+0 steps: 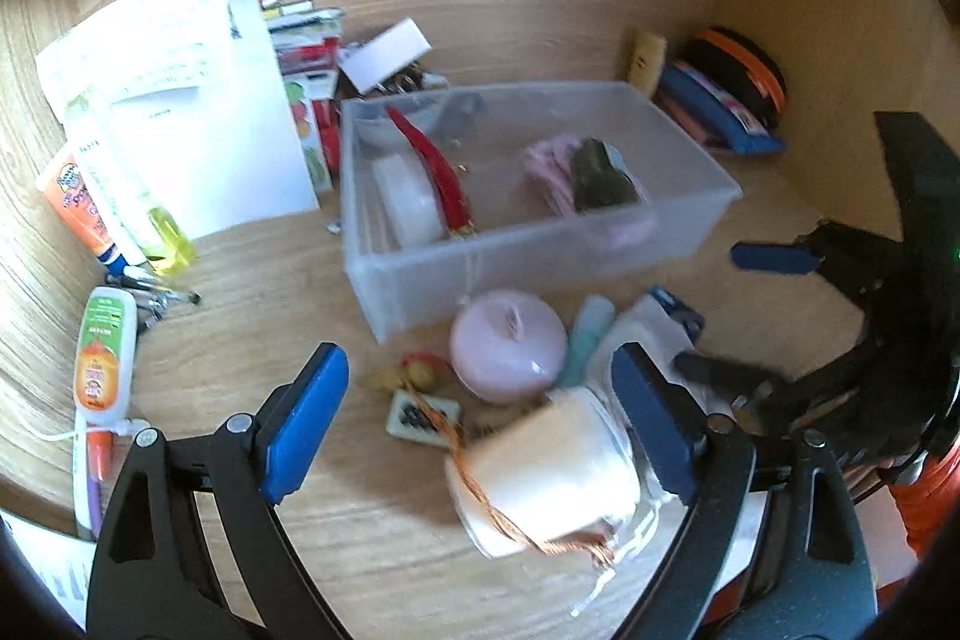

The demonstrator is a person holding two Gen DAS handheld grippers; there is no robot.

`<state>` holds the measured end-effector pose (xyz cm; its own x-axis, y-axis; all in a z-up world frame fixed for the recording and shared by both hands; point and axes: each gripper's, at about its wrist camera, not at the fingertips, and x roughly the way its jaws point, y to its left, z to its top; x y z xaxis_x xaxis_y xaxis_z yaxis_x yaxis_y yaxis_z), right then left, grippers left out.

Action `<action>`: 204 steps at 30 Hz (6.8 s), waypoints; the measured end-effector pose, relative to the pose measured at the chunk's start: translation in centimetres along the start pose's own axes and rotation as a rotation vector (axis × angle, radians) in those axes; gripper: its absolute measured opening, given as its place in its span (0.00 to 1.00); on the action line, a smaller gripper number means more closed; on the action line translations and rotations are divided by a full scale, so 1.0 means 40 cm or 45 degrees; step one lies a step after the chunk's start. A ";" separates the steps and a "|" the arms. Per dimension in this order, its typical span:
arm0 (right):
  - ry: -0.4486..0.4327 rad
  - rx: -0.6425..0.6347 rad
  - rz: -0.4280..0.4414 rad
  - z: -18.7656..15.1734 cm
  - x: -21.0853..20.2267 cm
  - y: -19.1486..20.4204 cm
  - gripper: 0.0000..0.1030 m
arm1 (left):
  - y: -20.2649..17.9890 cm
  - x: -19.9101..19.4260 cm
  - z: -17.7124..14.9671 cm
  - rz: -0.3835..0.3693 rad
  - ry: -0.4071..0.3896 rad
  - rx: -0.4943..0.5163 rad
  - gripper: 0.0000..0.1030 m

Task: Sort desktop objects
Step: 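Move both open tools back toward the items on the desk, then grasp the pink round jar with the left tool while the right tool grasps the white drawstring bag, then carry the pink jar and white drawstring bag over the bin, then open both tools to drop the jar and bag into the bin, then grasp the white plastic cup with the left tool while the right tool grasps the blue Max box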

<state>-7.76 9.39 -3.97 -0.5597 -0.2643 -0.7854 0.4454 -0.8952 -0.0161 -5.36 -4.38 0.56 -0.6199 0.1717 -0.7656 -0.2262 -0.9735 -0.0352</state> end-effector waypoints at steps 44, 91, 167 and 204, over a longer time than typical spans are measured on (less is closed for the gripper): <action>-0.025 0.003 -0.075 -0.120 -0.046 0.013 1.00 | 0.031 -0.060 -0.176 -0.035 0.094 0.001 0.91; -0.059 0.041 0.109 -0.102 -0.015 0.026 0.33 | 0.031 0.114 0.050 0.026 0.183 -0.025 0.61; -0.236 0.030 -0.252 0.183 0.137 -0.161 0.79 | 0.038 0.213 0.254 -0.152 -0.027 -0.136 0.73; -0.190 0.123 -0.354 -0.032 -0.091 -0.144 0.83 | 0.075 -0.076 -0.018 0.077 -0.203 -0.116 0.92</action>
<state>-7.39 15.96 -1.82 -0.7502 -0.0482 -0.6594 0.1964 -0.9686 -0.1527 -3.62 -7.93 2.33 -0.7434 0.1272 -0.6567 -0.1202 -0.9912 -0.0559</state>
